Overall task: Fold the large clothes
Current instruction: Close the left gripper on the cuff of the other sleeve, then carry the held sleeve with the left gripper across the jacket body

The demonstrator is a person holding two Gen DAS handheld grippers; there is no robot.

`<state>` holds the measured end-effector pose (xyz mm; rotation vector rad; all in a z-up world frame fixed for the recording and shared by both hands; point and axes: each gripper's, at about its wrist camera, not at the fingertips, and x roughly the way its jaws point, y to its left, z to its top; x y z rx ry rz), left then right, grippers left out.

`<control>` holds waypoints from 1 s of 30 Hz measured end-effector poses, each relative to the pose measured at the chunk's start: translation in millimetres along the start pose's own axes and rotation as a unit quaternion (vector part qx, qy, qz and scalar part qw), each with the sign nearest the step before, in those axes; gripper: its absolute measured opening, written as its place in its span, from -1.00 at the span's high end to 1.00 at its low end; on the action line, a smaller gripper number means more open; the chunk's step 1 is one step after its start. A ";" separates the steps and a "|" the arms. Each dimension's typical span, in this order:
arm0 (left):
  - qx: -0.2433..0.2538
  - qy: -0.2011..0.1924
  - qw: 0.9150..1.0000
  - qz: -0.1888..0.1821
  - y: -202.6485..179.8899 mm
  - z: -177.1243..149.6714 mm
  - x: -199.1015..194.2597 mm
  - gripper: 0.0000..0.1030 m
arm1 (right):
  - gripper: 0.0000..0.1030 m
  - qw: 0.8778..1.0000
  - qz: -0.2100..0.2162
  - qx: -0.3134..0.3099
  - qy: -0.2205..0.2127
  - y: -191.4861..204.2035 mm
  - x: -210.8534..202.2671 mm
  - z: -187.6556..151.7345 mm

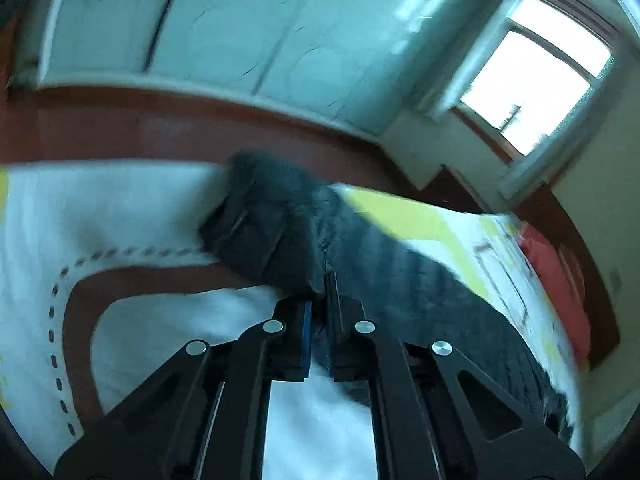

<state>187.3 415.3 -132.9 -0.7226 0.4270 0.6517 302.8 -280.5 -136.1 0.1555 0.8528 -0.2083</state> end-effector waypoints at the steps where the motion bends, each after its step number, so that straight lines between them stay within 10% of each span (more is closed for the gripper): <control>1: 0.018 -0.006 1.000 -0.010 -12.4 -1.8 -5.3 0.91 | 0.02 1.000 0.000 0.000 0.000 -0.2 0.1 0.2; 9: 0.186 0.004 0.974 -0.132 -152.9 -67.0 -46.2 0.91 | 0.02 1.000 0.004 0.006 -0.003 -0.8 -0.3 0.6; 16: 0.305 0.062 0.928 -0.205 -273.8 -160.4 -61.3 0.91 | 0.02 1.000 0.009 0.013 -0.007 -1.7 0.1 0.7; 30: 0.457 0.111 0.846 -0.251 -373.6 -315.3 -92.7 0.90 | -0.01 0.999 0.026 0.029 -0.011 -2.7 0.8 0.5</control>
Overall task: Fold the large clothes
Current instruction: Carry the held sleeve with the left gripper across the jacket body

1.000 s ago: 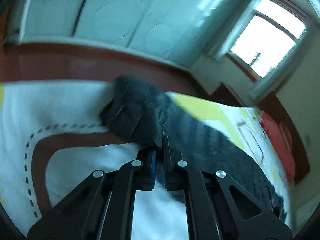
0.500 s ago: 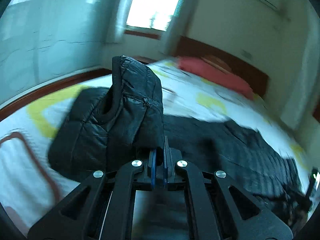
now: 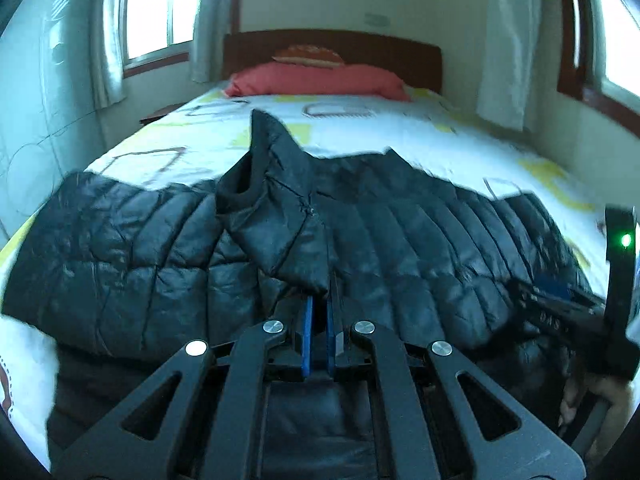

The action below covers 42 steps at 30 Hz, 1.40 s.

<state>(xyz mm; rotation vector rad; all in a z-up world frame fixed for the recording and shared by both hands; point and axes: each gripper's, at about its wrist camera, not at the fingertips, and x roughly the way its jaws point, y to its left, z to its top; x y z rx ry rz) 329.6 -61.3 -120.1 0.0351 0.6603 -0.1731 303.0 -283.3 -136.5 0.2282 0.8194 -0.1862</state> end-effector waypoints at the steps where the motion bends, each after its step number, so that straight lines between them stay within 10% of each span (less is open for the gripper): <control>1: 0.006 0.006 1.000 -0.004 -7.6 -1.0 2.5 0.89 | -0.02 1.000 0.002 0.001 0.000 0.4 0.1 0.0; 10: 0.025 0.001 0.999 -0.045 -28.3 -1.7 -27.8 -0.02 | -0.04 1.000 0.005 0.005 0.000 2.6 1.5 0.0; 17: 0.007 -0.023 0.999 -0.040 8.4 -3.7 -71.5 -0.14 | -0.04 0.999 0.015 0.028 -0.004 11.5 -19.4 7.7; 28: -0.068 -0.018 0.995 0.071 123.4 -19.9 -80.5 -0.14 | -0.24 0.995 0.099 -0.002 0.028 113.3 -10.0 15.7; 32: -0.079 -0.018 0.994 0.078 143.6 -20.3 -85.2 -0.14 | 0.61 0.993 0.106 -0.029 0.048 132.6 -1.2 11.0; 42: -0.098 -0.035 0.992 0.069 174.7 -14.3 -100.5 -0.16 | 0.65 1.000 0.014 -0.020 -0.018 39.5 -41.8 37.1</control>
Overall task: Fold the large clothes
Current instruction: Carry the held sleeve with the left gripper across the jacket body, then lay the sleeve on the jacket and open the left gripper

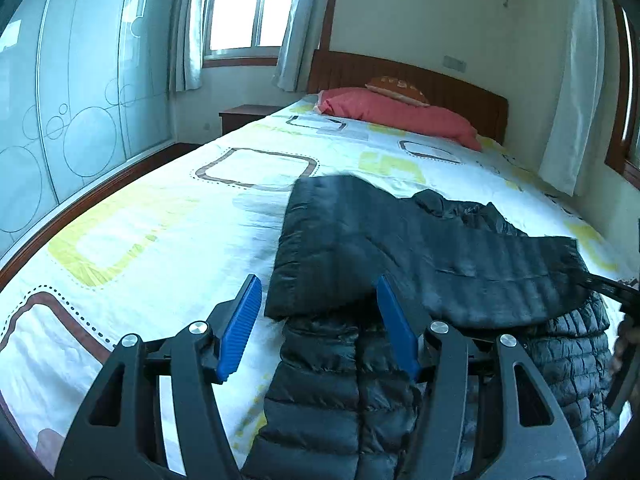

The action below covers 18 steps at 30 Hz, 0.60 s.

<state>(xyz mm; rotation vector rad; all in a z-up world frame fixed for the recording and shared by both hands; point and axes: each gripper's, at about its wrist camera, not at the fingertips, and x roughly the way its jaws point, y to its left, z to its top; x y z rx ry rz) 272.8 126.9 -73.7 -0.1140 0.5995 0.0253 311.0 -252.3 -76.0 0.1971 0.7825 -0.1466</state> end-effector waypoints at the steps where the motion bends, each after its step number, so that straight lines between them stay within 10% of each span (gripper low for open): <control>1: 0.001 0.003 1.000 0.000 -0.6 -1.0 2.5 -0.16 | 0.65 1.000 -0.010 0.003 0.005 -11.3 1.8 -0.9; 8: 0.024 0.043 0.999 -0.001 -14.3 -3.5 37.1 -0.16 | 0.42 0.998 -0.013 0.020 0.066 -44.4 31.6 -16.6; 18: 0.021 0.058 0.998 0.021 -25.2 35.3 106.9 -0.16 | 0.20 1.000 -0.024 0.008 -0.008 -13.3 34.6 22.3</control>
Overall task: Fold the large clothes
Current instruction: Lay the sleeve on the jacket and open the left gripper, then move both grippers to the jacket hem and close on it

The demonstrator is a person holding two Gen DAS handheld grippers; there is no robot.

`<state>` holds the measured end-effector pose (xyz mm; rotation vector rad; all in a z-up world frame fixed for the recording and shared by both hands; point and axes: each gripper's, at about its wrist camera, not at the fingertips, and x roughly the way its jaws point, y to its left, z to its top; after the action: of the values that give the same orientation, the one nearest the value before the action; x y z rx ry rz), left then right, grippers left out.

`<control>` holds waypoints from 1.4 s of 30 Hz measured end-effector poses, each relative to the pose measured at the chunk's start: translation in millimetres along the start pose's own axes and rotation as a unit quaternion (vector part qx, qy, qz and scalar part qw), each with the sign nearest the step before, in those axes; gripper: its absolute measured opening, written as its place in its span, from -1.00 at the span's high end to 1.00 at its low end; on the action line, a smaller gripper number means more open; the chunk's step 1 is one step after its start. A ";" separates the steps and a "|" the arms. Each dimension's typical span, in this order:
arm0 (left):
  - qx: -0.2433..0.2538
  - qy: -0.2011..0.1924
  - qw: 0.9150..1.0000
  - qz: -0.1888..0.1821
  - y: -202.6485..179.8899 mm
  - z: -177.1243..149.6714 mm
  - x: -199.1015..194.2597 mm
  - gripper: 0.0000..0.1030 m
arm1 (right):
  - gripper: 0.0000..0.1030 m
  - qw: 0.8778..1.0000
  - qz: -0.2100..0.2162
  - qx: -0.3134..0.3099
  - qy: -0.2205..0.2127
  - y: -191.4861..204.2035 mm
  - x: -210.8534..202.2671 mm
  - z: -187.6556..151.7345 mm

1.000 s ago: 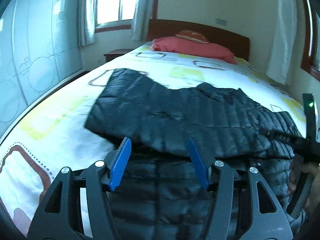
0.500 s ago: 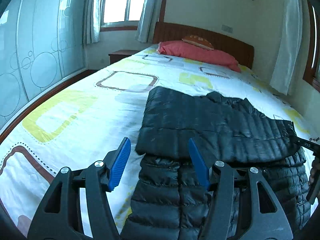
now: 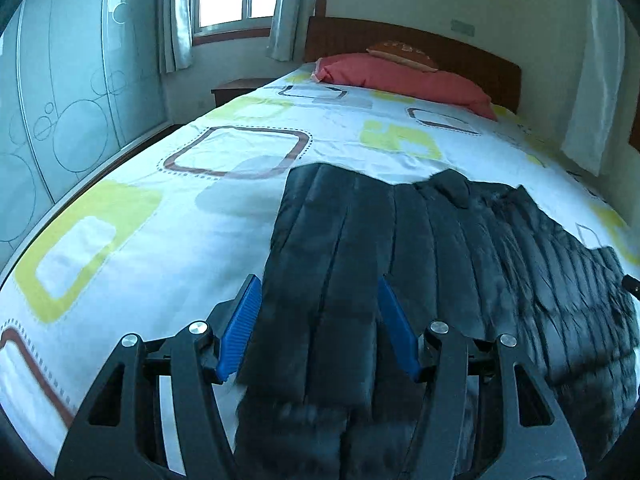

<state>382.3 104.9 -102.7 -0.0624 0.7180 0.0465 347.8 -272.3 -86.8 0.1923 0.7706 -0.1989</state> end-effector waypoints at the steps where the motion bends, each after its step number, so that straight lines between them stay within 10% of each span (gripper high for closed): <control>1: 0.000 0.005 1.000 0.008 -2.9 5.0 12.6 -0.16 | 0.20 1.000 0.004 -0.004 0.002 4.8 6.9 0.7; 7: 0.027 0.084 0.995 0.039 -12.3 1.7 74.3 -0.21 | 0.14 0.998 -0.008 -0.023 0.065 13.5 59.9 -9.4; 15: -0.036 0.028 0.999 0.017 -6.1 -2.5 15.6 -0.19 | 0.14 0.999 0.001 -0.031 0.025 25.8 9.2 -31.0; 29: 0.034 0.079 0.996 -0.020 -49.2 -38.1 31.3 -0.23 | -0.02 0.998 0.002 -0.031 0.049 21.7 8.5 -53.4; 42: -0.078 0.092 0.991 -0.047 58.7 -100.5 -99.6 -0.23 | -0.04 0.996 0.019 0.058 0.069 -70.7 -130.5 -129.3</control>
<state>237.8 154.0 -115.0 -0.2540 0.8946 0.0060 152.3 -295.0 -92.5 0.3323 0.8920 -0.1959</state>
